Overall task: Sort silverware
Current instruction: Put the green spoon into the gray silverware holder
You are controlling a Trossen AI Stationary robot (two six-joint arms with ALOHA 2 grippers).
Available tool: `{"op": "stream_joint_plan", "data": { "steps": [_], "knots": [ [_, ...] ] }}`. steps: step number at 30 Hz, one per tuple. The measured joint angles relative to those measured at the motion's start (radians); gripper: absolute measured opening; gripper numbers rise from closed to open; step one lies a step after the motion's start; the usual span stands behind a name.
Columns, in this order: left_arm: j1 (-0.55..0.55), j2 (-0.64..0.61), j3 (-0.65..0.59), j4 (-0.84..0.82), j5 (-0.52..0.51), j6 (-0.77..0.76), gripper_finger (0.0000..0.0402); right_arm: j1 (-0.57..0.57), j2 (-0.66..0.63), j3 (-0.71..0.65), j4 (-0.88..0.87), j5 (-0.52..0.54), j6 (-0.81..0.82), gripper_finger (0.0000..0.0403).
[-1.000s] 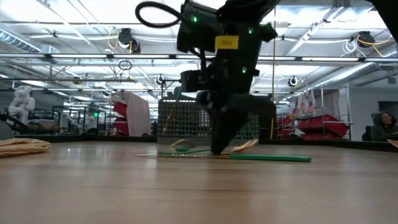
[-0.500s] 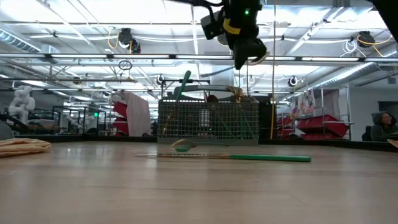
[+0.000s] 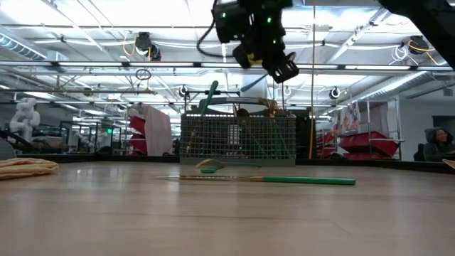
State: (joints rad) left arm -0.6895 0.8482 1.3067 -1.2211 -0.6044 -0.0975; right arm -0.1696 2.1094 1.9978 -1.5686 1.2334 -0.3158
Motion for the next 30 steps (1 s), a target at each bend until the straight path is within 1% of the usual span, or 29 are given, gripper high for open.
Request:
{"op": "stream_joint_plan", "data": {
  "steps": [2, 4, 9, 12, 21, 26, 30],
  "knots": [
    [0.000, -0.001, 0.000, 0.000, 0.000, 0.000, 0.0090, -0.016, 0.003, -0.001, 0.042, 0.047, -0.095, 0.0000],
    [0.000, -0.001, 0.000, -0.002, 0.000, 0.000, 0.0090, -0.024, 0.001, 0.000, 0.078, 0.059, -0.177, 0.0000],
    [0.000, -0.002, 0.000, -0.003, 0.000, 0.000, 0.0090, -0.027, 0.030, 0.000, 0.040, 0.176, -0.362, 0.0000],
    [0.000, -0.002, 0.000, -0.004, -0.001, 0.000, 0.0090, -0.027, 0.061, 0.000, 0.054, 0.193, -0.476, 0.0000],
    [0.000, -0.003, 0.000, -0.026, -0.001, -0.002, 0.0090, -0.056, 0.178, 0.000, 0.067, 0.173, -0.491, 0.0000],
    [0.000, -0.003, 0.000, -0.032, -0.001, -0.002, 0.0090, -0.076, 0.191, 0.000, 0.061, 0.099, -0.491, 0.0000],
    [0.000, -0.003, 0.000, -0.043, -0.001, -0.002, 0.0090, -0.080, 0.192, 0.000, 0.057, 0.096, -0.492, 0.0000]
  ]
}}
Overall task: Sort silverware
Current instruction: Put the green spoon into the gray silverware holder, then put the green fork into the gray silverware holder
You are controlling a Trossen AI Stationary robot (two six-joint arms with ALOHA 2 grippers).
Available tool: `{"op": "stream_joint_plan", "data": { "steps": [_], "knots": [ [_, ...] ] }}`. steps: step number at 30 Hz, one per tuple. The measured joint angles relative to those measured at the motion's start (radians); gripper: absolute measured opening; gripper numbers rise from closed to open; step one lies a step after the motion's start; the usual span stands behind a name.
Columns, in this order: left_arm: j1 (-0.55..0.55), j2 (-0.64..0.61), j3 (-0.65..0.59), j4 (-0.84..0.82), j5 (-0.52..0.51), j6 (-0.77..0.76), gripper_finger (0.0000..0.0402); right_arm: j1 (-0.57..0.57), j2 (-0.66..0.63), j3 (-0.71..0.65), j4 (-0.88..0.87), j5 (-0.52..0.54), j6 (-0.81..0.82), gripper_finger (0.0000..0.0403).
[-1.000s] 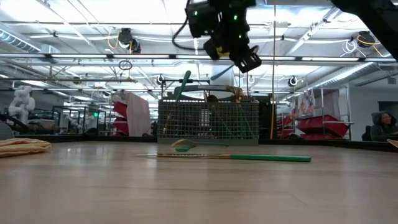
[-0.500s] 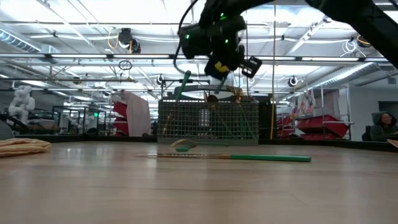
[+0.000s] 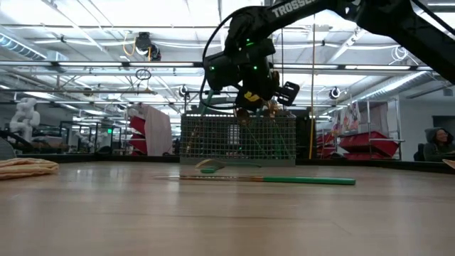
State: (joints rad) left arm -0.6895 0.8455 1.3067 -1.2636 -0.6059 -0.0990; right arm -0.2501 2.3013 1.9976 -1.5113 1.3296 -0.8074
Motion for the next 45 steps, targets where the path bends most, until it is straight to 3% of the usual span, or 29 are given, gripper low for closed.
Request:
{"op": "stream_joint_plan", "data": {
  "steps": [2, 7, 14, 19, 25, 30, 32, 34, 40, 45],
  "knots": [
    [0.000, 0.000, 0.000, -0.001, 0.000, 0.000, 0.0090, 0.000, 0.000, 0.000, -0.005, -0.011, 0.000, 0.0000],
    [0.000, 0.000, 0.000, -0.001, 0.000, 0.000, 0.0090, 0.000, 0.000, 0.000, -0.006, -0.170, 0.021, 0.0004],
    [0.000, 0.000, 0.000, -0.002, 0.000, 0.000, 0.0090, -0.002, 0.000, 0.000, -0.009, -0.174, 0.045, 0.0057],
    [0.000, 0.000, 0.000, -0.002, 0.000, 0.000, 0.0090, -0.002, 0.000, 0.000, -0.009, -0.130, 0.056, 0.0095],
    [0.000, 0.000, 0.000, -0.002, 0.000, -0.001, 0.0090, 0.013, -0.002, 0.033, -0.023, 0.063, 0.262, 0.0126],
    [0.000, 0.000, 0.000, 0.042, -0.044, -0.062, 0.0090, 0.056, -0.008, 0.189, -0.058, 0.048, 0.436, 0.0131],
    [0.000, 0.000, 0.000, 0.055, -0.086, -0.114, 0.0090, 0.077, -0.008, 0.269, -0.059, -0.028, 0.493, 0.0129],
    [0.000, 0.000, 0.000, 0.047, -0.104, -0.178, 0.0090, 0.102, -0.008, 0.357, -0.059, -0.180, 0.550, 0.0127],
    [0.000, 0.005, 0.000, -0.009, -0.076, -0.286, 0.0090, 0.144, -0.120, 0.282, 0.059, -0.949, 0.563, 0.0128],
    [0.000, 0.008, 0.000, -0.009, -0.085, -0.288, 0.0090, 0.134, -0.099, 0.239, 0.107, -1.090, 0.501, 0.0128]
  ]
}}
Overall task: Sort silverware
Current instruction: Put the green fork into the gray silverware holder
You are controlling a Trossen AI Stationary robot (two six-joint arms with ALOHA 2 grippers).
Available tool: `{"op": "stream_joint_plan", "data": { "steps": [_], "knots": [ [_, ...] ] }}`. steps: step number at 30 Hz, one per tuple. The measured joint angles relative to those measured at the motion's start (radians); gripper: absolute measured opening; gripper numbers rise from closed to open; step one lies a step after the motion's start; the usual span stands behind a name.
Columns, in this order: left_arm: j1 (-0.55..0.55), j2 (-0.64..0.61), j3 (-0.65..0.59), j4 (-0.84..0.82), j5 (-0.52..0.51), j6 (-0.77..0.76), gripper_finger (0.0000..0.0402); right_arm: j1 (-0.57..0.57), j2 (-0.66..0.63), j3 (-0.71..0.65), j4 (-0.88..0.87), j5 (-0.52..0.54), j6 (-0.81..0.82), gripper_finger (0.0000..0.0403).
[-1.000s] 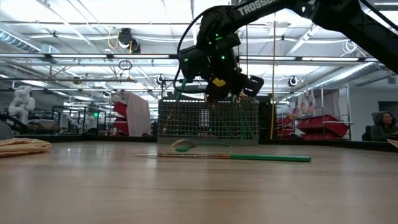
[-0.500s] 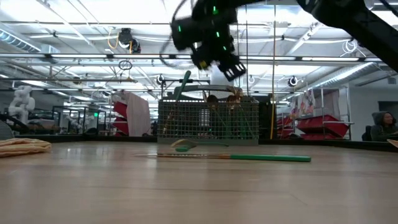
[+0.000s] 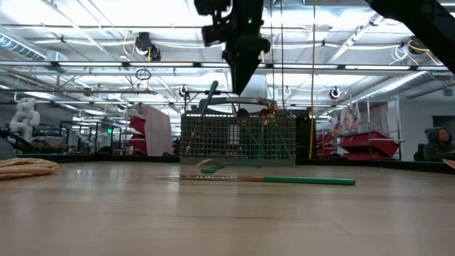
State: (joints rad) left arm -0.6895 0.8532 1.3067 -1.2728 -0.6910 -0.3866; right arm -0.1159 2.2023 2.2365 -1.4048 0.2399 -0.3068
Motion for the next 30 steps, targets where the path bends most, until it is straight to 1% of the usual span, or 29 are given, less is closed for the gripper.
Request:
{"op": "stream_joint_plan", "data": {
  "steps": [3, 9, 13, 14, 16, 24, 27, 30],
  "knots": [
    [0.000, 0.002, 0.000, -0.001, 0.000, 0.000, 0.0090, 0.000, 0.019, -0.054, 0.089, -0.038, -0.057, 0.0128],
    [0.000, 0.002, 0.000, -0.027, -0.002, 0.003, 0.0090, -0.024, 0.023, -0.175, 0.330, -0.116, -0.187, 0.0128],
    [0.000, 0.002, 0.000, -0.066, -0.031, 0.003, 0.0090, -0.059, 0.023, -0.227, 0.402, -0.120, -0.212, 0.0128],
    [0.000, 0.002, 0.000, -0.070, -0.047, 0.002, 0.0090, -0.071, 0.023, -0.239, 0.421, -0.136, -0.208, 0.0128],
    [0.000, 0.002, 0.000, -0.078, -0.066, 0.003, 0.0090, -0.094, 0.024, -0.259, 0.429, -0.162, -0.196, 0.0128],
    [0.000, 0.000, 0.000, -0.086, -0.077, 0.004, 0.0090, -0.163, 0.036, -0.265, 0.425, -0.168, -0.203, 0.0128],
    [0.000, -0.001, 0.000, -0.082, -0.078, 0.000, 0.0090, -0.189, 0.038, -0.265, 0.367, -0.188, -0.155, 0.0128],
    [0.000, 0.002, 0.000, -0.070, -0.099, 0.000, 0.0090, -0.196, 0.036, -0.265, 0.299, -0.185, -0.174, 0.0128]
  ]
}}
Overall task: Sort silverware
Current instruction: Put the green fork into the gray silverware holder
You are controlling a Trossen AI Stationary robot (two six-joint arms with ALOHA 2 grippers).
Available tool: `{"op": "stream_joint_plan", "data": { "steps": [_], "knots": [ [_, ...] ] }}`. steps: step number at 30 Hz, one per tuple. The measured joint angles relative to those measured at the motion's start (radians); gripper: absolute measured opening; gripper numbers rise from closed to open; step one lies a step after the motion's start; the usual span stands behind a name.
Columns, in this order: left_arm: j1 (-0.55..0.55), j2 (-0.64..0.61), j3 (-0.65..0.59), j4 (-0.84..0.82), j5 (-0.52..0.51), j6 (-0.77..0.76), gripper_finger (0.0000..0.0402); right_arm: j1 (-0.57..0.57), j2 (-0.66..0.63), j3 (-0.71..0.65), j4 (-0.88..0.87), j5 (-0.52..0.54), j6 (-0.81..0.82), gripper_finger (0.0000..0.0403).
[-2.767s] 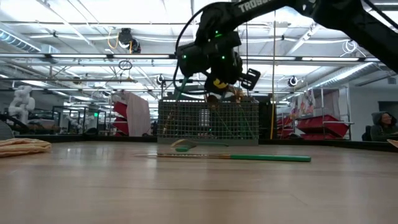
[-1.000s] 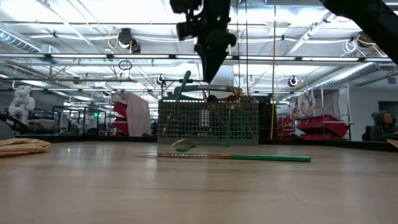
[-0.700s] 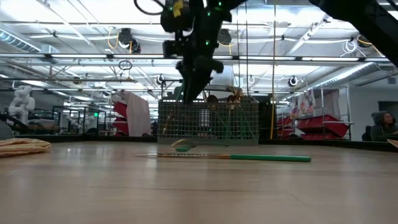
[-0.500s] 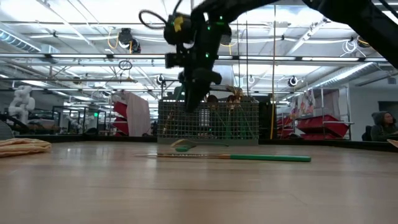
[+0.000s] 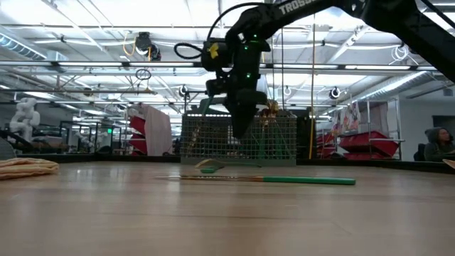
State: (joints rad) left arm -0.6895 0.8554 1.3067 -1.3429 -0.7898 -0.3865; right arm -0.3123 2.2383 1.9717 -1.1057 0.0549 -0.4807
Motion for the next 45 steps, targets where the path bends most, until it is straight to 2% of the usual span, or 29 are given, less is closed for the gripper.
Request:
{"op": "stream_joint_plan", "data": {
  "steps": [4, 9, 14, 17, 22, 28, 32, 37, 42, 45],
  "knots": [
    [0.001, 0.007, -0.027, 0.032, -0.072, -0.001, 0.0090, -0.012, 0.000, 0.000, 0.000, -0.011, -0.057, 0.0128],
    [0.001, 0.008, -0.106, 0.054, -0.072, -0.022, 0.0090, -0.012, 0.014, 0.000, 0.004, -0.004, -0.074, 0.0128],
    [0.001, 0.007, -0.186, 0.071, -0.089, -0.098, 0.0090, 0.040, 0.033, -0.004, -0.018, -0.041, -0.033, 0.0128],
    [0.001, 0.006, -0.244, 0.188, -0.093, -0.095, 0.0090, 0.093, 0.019, -0.004, -0.019, -0.063, -0.028, 0.0128],
    [0.063, 0.009, -0.379, 0.515, -0.091, 0.063, 0.0090, 0.180, -0.061, -0.002, -0.063, -0.036, 0.017, 0.0128],
    [0.282, 0.047, -0.474, 0.753, 0.055, 0.139, 0.0090, 0.278, -0.239, 0.000, -0.161, -0.025, 0.181, 0.0128],
    [0.442, 0.109, -0.521, 0.864, 0.094, 0.142, 0.0090, 0.337, -0.364, 0.000, -0.225, 0.071, 0.301, 0.0128],
    [0.621, 0.227, -0.572, 1.049, 0.299, 0.233, 0.0090, 0.413, -0.506, 0.000, -0.233, 0.156, 0.432, 0.0128],
    [0.759, 0.365, -0.577, 1.154, 0.402, 0.382, 0.0090, 0.491, -0.583, 0.000, -0.226, 0.211, 0.521, 0.0128],
    [0.840, 0.447, -0.576, 1.245, 0.545, 0.483, 0.0095, 0.533, -0.603, 0.000, -0.231, 0.216, 0.552, 0.0128]
  ]
}}
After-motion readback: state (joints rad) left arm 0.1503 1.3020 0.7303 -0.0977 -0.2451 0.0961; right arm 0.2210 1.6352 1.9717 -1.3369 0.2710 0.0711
